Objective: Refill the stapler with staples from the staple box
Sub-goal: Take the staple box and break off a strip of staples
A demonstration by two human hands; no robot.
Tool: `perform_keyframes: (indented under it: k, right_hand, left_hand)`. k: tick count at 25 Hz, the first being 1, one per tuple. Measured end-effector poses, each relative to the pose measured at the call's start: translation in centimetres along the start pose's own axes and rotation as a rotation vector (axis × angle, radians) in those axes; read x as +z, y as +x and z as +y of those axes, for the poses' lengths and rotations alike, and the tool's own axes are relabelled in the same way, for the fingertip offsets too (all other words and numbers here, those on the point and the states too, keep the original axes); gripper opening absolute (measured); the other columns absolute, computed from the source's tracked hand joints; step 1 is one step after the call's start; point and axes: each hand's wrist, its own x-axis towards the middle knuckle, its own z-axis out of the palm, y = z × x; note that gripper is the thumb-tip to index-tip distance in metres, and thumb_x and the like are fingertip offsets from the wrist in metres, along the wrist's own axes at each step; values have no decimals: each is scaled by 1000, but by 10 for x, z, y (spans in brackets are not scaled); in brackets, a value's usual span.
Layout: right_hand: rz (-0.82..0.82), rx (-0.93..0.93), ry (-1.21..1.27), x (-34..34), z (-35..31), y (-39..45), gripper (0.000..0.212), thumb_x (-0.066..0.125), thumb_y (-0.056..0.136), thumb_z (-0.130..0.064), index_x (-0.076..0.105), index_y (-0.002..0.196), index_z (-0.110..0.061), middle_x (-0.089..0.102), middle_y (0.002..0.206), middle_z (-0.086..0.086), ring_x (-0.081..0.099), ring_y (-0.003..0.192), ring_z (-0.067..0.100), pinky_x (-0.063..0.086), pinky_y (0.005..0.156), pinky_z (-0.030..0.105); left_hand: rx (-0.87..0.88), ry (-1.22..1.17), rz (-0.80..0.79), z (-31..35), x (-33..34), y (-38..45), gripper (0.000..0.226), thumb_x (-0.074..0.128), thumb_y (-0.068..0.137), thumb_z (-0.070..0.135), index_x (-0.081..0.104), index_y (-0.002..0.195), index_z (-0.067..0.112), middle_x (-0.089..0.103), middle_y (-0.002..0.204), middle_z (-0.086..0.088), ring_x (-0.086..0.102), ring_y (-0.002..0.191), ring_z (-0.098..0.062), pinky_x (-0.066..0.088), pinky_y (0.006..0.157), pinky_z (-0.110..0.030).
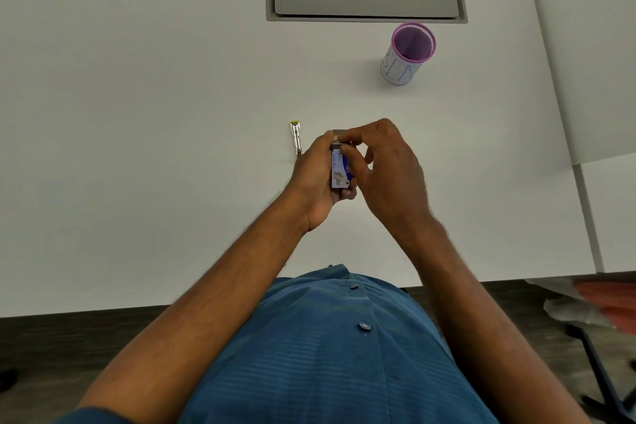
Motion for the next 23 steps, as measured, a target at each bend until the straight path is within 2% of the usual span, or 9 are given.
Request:
perform_keyframes:
  k: [3, 6, 9, 16, 23]
  right_hand:
    - [13, -7, -19, 1, 0, 0, 17, 62, 100, -30, 71, 114, -29, 62, 110, -12, 50, 87, -2, 33, 68, 4]
    - [13, -10, -1, 1, 2, 2, 16, 61, 100, -29, 71, 111, -28, 63, 109, -10, 50, 87, -2, 34, 69, 5]
    - [-10, 19, 41, 1, 4, 5, 15, 59, 101, -27, 71, 110, -29, 61, 107, -12, 51, 86, 0, 35, 72, 5]
    - [-46, 98, 150, -3, 4, 8, 13, 57, 102, -27, 70, 106, -30, 62, 108, -12, 57, 86, 2, 41, 73, 13]
    - [-109, 92, 121, -4, 5, 10, 14, 51, 105, -24, 65, 107, -27, 56, 109, -11, 56, 84, 1, 42, 71, 14]
  left_hand:
    - [-11, 1, -7, 0, 0, 0, 40, 38, 106, 41, 67, 85, 23, 64, 70, -3, 53, 75, -23, 42, 78, -42]
    - [-21, 19, -21, 1, 0, -1, 40, 41, 104, 40, 63, 79, 20, 59, 73, -5, 53, 67, -19, 41, 67, -35]
    - [-15, 23, -56, 1, -1, 0, 42, 40, 104, 40, 62, 76, 18, 58, 64, -3, 51, 56, -15, 37, 58, -29]
    - [-10, 11, -120, 0, -2, 3, 40, 42, 102, 40, 61, 75, 17, 54, 64, -5, 47, 55, -16, 33, 56, -29]
    - [-22, 7, -69, -3, -2, 5, 45, 38, 105, 45, 62, 80, 16, 56, 64, -5, 50, 52, -16, 34, 55, -29]
